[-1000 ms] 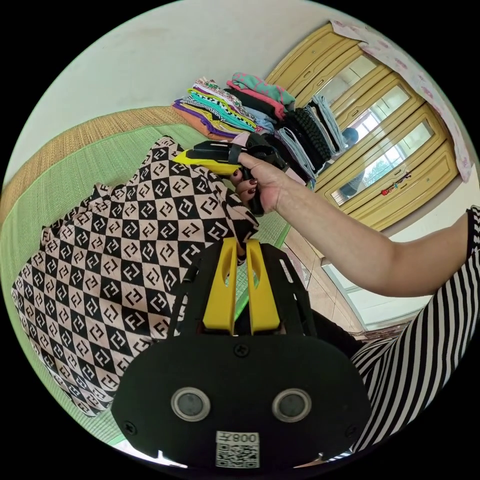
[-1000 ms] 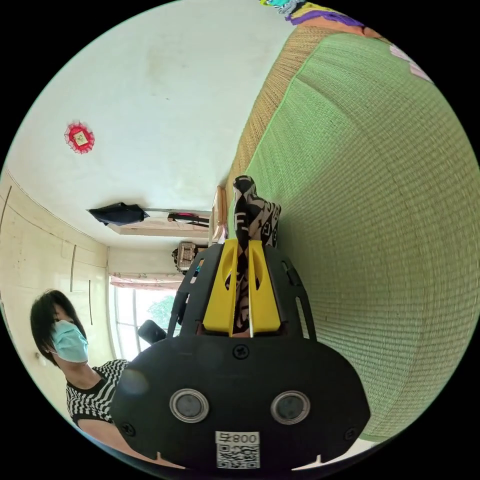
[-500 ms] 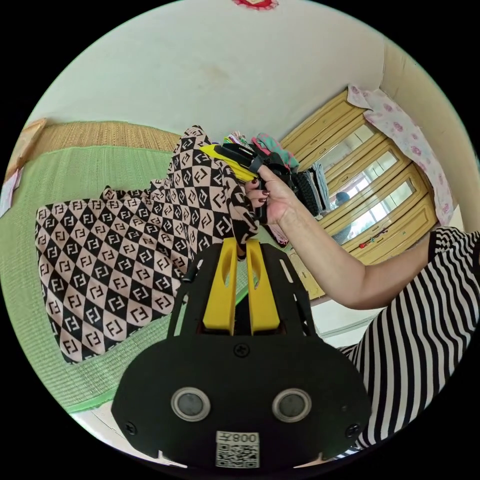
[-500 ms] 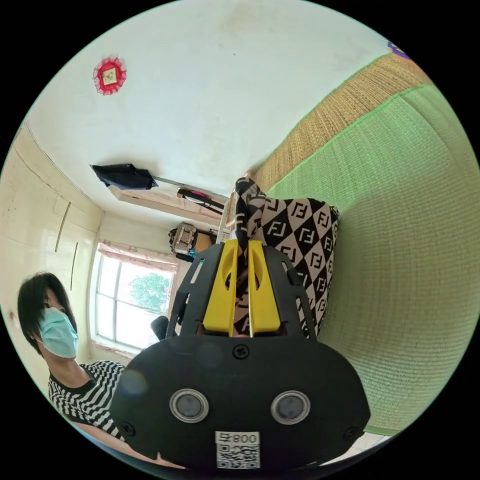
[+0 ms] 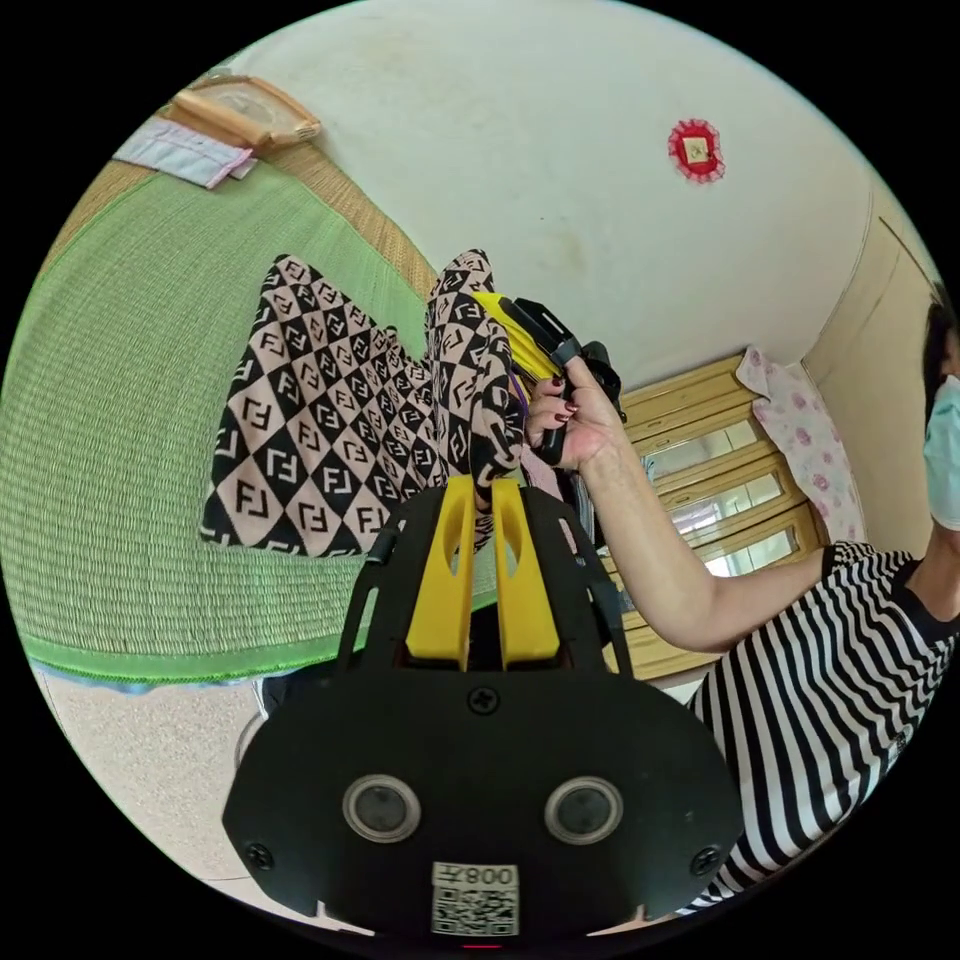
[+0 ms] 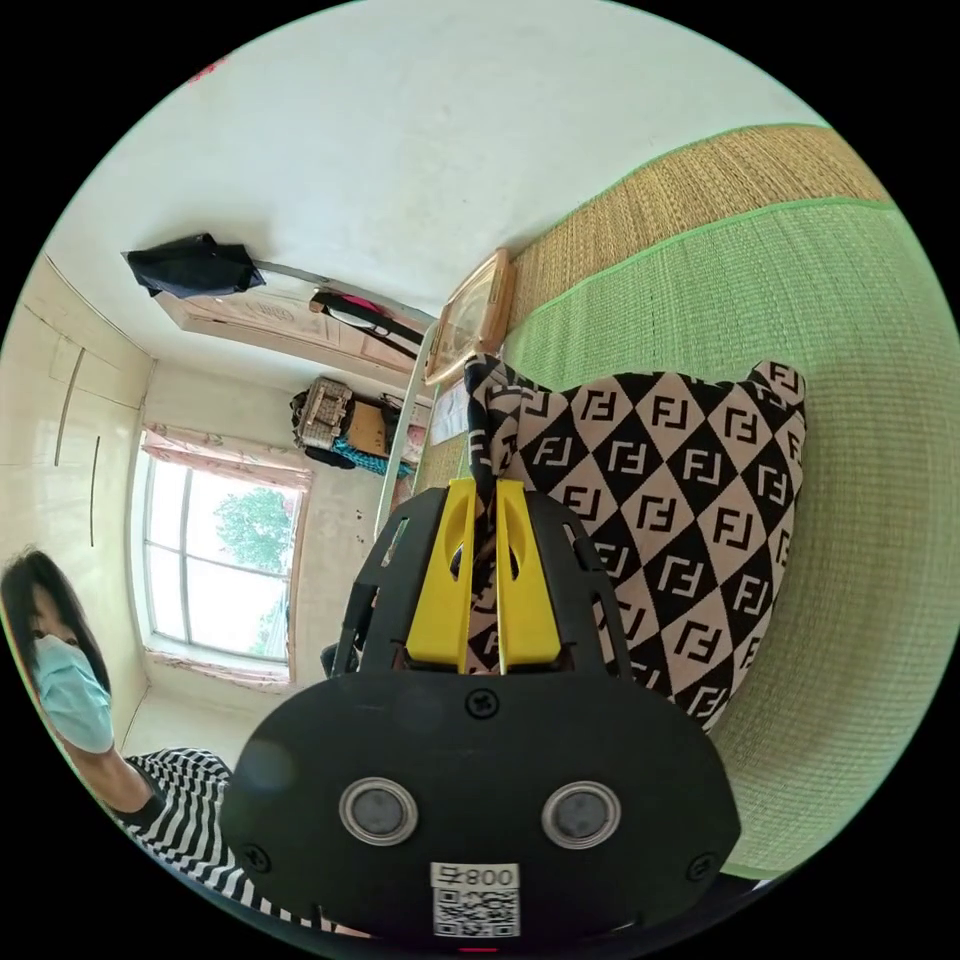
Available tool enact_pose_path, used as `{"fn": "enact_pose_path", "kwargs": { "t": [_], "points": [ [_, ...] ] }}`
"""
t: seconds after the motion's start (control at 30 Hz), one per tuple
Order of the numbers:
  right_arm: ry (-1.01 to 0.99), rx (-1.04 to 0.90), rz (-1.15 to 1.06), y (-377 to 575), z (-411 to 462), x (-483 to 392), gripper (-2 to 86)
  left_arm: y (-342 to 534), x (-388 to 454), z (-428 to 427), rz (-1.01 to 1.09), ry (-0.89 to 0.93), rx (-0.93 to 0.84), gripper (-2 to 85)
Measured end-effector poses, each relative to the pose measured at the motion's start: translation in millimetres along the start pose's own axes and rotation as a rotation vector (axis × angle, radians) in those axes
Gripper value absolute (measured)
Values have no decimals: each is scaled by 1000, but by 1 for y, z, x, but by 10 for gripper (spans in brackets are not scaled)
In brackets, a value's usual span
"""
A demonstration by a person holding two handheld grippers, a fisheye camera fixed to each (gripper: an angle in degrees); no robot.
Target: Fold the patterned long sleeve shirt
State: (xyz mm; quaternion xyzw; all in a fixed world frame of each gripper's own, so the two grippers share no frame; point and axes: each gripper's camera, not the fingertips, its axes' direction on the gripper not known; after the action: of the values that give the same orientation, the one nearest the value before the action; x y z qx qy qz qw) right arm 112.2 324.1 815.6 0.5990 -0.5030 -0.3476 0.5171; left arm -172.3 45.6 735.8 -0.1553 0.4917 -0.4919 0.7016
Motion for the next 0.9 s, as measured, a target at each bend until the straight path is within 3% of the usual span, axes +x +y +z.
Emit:
{"fn": "enact_pose_path", "kwargs": {
  "t": [0.57, 0.9],
  "points": [
    [185, -181, -37, 33, 265, 91, 32, -13, -96, -115, -260, 59, 117, 30],
    [207, -225, -75, 57, 336, 149, 43, -23, -121, -141, -314, 76, 105, 32]
  ]
}}
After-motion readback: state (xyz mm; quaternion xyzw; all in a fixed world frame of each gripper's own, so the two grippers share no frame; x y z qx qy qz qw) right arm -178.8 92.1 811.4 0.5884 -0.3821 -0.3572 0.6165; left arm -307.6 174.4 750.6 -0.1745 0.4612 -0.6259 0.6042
